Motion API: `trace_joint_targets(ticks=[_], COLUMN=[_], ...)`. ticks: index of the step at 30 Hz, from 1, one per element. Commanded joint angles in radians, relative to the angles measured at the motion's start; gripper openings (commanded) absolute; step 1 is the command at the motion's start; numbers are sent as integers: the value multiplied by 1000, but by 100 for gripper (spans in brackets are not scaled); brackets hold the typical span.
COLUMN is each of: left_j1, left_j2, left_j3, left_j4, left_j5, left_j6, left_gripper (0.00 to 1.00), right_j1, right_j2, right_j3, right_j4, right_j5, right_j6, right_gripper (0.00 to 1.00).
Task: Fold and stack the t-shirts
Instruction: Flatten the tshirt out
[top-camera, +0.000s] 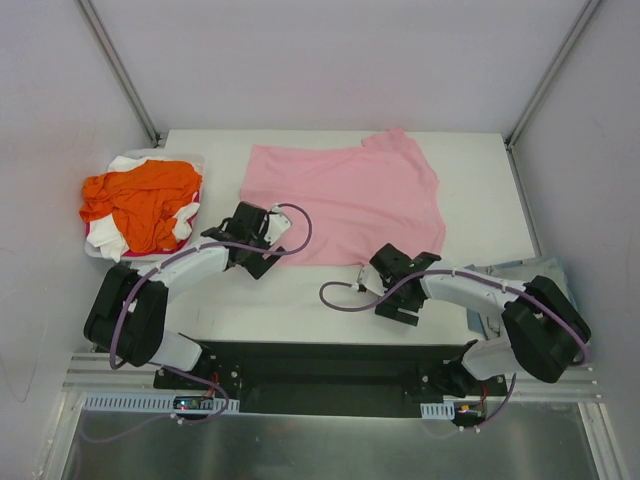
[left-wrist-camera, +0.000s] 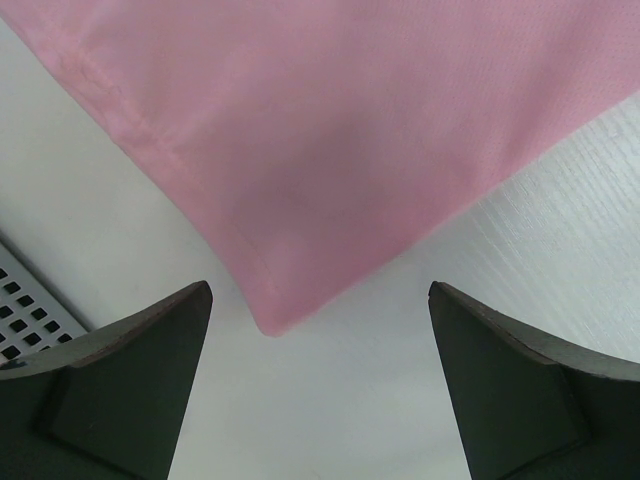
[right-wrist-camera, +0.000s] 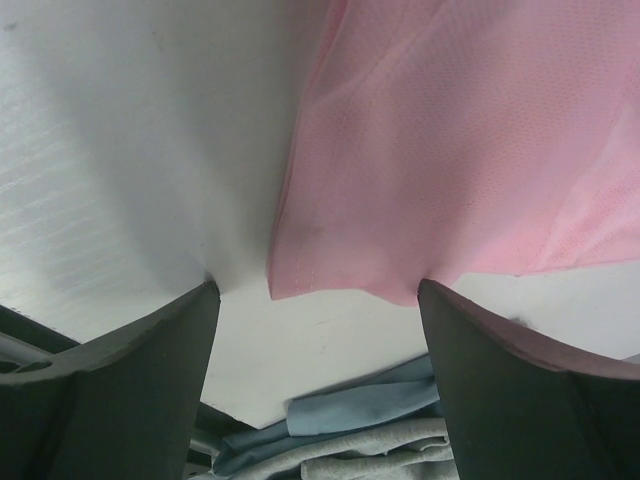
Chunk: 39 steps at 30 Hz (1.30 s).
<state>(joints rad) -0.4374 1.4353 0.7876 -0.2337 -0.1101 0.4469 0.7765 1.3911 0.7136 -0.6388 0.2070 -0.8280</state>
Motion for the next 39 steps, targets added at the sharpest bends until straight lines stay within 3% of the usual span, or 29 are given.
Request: trace_joint_targets(ticks=[1, 22, 39], left_j1=[2, 35, 35], left_j2=[-56, 0, -24], left_j3=[-24, -7, -10], left_j4=[-24, -29, -29], left_j5=[43, 56, 52], left_j6=[9, 30, 23], left_gripper=[91, 90, 90], right_j1=[-13, -31, -131], right_j2=[17, 22, 66], right_j3=[38, 33, 53], right_j4=[1, 16, 24], right_j5=[19, 8, -192], right_j6=[-13, -19, -83], right_gripper=[84, 82, 78])
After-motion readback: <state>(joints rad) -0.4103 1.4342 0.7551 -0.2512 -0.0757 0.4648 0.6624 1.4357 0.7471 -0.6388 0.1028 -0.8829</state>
